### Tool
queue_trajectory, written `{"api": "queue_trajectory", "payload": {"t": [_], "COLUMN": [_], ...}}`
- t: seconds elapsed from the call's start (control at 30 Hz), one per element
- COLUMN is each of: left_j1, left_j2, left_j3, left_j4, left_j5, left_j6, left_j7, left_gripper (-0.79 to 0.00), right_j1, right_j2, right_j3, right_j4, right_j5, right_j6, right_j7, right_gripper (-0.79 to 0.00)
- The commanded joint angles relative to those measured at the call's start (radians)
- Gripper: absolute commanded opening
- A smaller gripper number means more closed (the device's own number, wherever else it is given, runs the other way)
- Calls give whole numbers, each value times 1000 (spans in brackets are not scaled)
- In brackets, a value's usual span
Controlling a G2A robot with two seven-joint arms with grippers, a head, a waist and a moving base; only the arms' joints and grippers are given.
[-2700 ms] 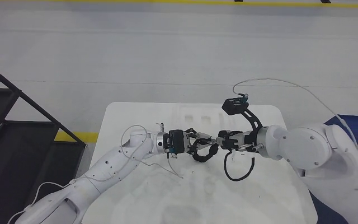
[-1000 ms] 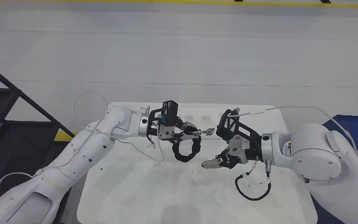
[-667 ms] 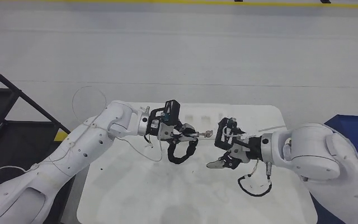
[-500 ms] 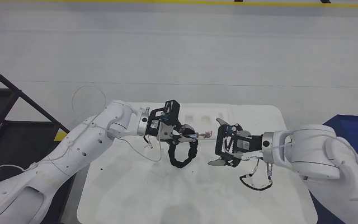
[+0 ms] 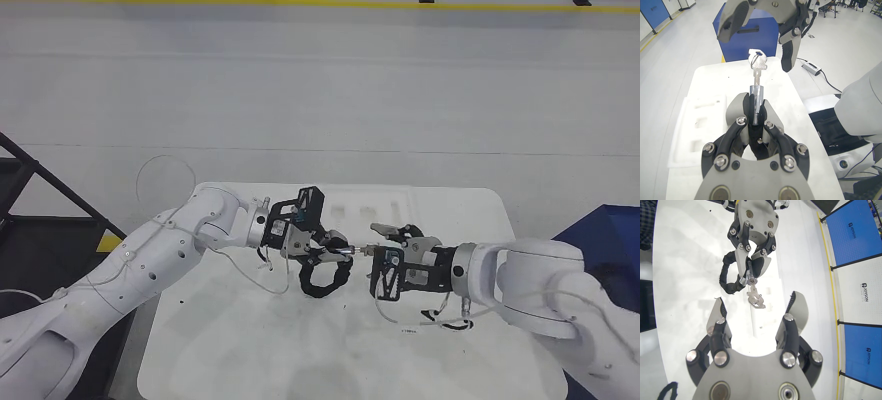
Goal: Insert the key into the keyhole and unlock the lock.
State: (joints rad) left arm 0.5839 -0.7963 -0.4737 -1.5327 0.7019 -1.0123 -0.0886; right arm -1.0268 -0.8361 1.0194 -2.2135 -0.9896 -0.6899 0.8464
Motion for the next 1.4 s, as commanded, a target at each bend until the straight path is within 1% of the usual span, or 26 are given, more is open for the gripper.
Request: {"api": "queue_trajectory", "payload": {"t": [0.0,0.07,0.1,0.23,0.37,0.4,0.43,0.47,0.5,0.57,0.6,0.7,0.9,1.17,1.37], "left_j1": [-4,-8,-10,-19,-29,-32,-34,-36,-39,-43,-45,-48,-53,-37,-25], "left_j2": [2,3,4,8,11,12,12,13,14,16,17,19,21,15,9], "left_j3": [7,15,19,36,52,55,59,62,65,70,72,81,88,72,71], "left_j4": [-2,-5,-7,-4,-3,-3,-2,-1,-1,1,1,0,3,3,2], "left_j5": [2,1,2,7,10,12,13,15,17,22,23,30,58,143,186], "left_j6": [0,0,0,0,0,0,0,0,0,0,0,0,0,0,0], "left_j7": [5,14,18,35,55,59,65,69,74,83,88,106,155,241,271], "left_gripper": [-785,-785,-785,-785,-785,-785,-785,-785,-785,-785,-785,-785,-785,-785,-785], "right_j1": [3,3,2,-4,-8,-8,-9,-9,-10,-14,-16,-22,-40,-64,-82], "right_j2": [-2,-4,-5,-6,-8,-9,-10,-10,-11,-12,-14,-14,-16,-20,-18], "right_j3": [-5,-6,-5,-12,-19,-20,-19,-17,-15,-13,-7,3,37,74,106], "right_j4": [-2,-6,-5,-3,-1,-3,-4,-3,-2,0,2,13,30,27,-4], "right_j5": [-23,-36,-43,-72,-70,-64,-59,-53,-44,-20,15,60,232,479,549], "right_j6": [1,17,21,17,13,15,18,21,24,24,32,36,188,382,438], "right_j7": [-7,-34,-47,-37,-34,-40,-46,-53,-61,-75,-109,-112,-54,36,74], "right_gripper": [-453,-468,-496,-548,-566,-600,-653,-767,-785,-785,-785,-785,-785,-785,-785]}}
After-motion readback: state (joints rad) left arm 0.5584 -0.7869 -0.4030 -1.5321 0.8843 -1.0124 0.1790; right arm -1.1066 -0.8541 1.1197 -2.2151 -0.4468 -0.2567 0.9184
